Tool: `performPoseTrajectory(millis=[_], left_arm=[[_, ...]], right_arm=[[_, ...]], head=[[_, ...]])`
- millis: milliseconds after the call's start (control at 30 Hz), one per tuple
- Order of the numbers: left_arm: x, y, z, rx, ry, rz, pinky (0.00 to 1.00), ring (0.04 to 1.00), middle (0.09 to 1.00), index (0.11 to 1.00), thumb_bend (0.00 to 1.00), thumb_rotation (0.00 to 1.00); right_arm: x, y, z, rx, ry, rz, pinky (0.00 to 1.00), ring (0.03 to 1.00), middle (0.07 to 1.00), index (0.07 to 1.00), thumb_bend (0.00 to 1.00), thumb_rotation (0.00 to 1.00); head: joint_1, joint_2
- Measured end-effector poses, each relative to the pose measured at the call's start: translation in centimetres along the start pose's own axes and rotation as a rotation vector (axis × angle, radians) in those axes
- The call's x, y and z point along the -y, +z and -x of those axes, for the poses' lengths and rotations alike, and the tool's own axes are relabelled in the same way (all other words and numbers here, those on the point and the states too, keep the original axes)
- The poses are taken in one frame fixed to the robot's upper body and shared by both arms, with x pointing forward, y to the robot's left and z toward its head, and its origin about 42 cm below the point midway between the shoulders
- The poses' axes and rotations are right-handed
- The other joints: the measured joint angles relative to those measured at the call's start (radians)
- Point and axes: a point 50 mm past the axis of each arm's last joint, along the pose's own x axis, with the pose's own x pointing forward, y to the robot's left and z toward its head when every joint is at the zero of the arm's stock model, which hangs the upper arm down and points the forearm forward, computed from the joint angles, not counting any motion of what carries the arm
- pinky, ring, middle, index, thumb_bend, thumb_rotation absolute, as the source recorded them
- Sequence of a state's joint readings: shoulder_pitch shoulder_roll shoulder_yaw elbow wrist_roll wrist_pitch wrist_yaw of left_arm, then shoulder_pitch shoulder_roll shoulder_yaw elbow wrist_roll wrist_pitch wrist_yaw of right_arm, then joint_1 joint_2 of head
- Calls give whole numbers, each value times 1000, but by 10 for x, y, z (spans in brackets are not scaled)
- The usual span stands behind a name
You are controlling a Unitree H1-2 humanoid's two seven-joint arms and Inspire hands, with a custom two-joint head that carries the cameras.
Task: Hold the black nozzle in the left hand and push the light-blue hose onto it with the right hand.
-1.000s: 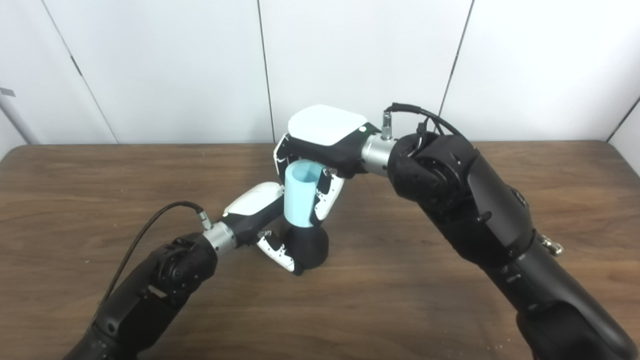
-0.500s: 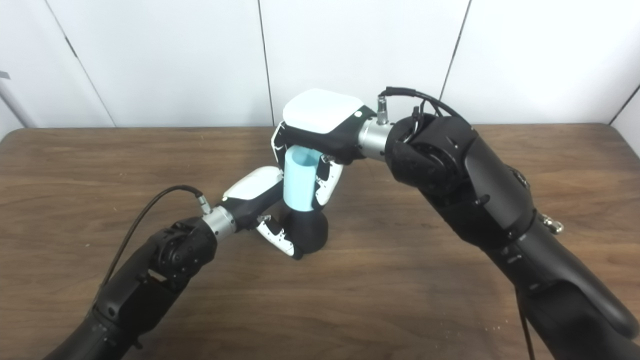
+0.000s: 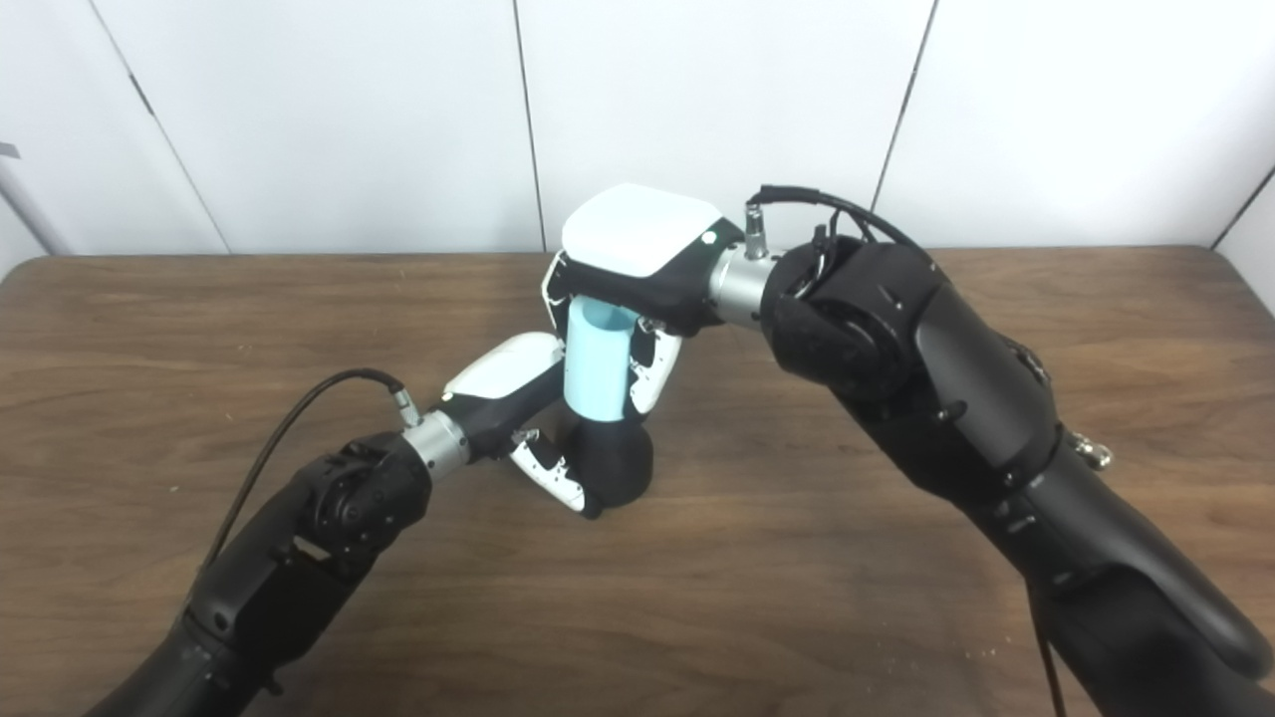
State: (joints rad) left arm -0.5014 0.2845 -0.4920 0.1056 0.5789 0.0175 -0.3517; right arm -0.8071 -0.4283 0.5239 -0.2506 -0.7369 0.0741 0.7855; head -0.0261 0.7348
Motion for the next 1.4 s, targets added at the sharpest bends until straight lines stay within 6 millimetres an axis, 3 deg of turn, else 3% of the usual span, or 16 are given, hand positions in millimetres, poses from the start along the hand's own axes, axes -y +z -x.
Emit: performPoseTrajectory(millis=[367, 467, 500, 567, 667, 867, 967, 1267, 1400], left_arm=[[0, 0, 0, -1, -2, -1, 1000, 618, 481, 485, 526, 0], [0, -1, 0, 0, -3, -1, 1000, 618, 481, 485, 526, 0], [0, -1, 0, 1, -3, -1, 1000, 618, 481, 485, 526, 0], [0, -1, 0, 3, -2, -1, 1000, 618, 480, 486, 526, 0], [0, 0, -1, 4, -2, 1, 1000, 618, 481, 486, 526, 0], [0, 0, -5, 3, -3, 3, 1000, 618, 482, 485, 526, 0], [-1, -1, -5, 4, -4, 2, 1000, 618, 488, 482, 526, 0], [-1, -1, -6, 7, -4, 1, 1000, 620, 489, 482, 526, 0], [-1, -1, -6, 8, -4, 1, 1000, 620, 489, 482, 526, 0]], right_arm=[[0, -1, -2, 13, 8, -1, 330, 433, 508, 472, 500, 0], [2, -3, -1, 20, 1, -22, 328, 452, 546, 527, 494, 0], [2, -5, 0, 20, -4, -32, 359, 495, 628, 621, 484, 0], [2, -6, 2, 14, 1, -59, 437, 627, 766, 742, 783, 17], [4, -2, 6, -2, -15, -84, 412, 661, 824, 769, 908, 91], [9, 5, 7, 20, -89, -86, 493, 703, 879, 812, 949, 121], [17, 1, 12, 11, -153, -68, 557, 788, 915, 828, 951, 120], [22, 3, 16, -4, -204, -71, 615, 834, 943, 844, 950, 112], [25, 2, 21, 0, -221, -79, 777, 949, 995, 943, 987, 194]], head=[[-3, -8], [-5, -14], [-5, -14], [-8, -17], [-6, -18], [-9, -21], [-11, -23], [-9, -25], [-11, -25]])
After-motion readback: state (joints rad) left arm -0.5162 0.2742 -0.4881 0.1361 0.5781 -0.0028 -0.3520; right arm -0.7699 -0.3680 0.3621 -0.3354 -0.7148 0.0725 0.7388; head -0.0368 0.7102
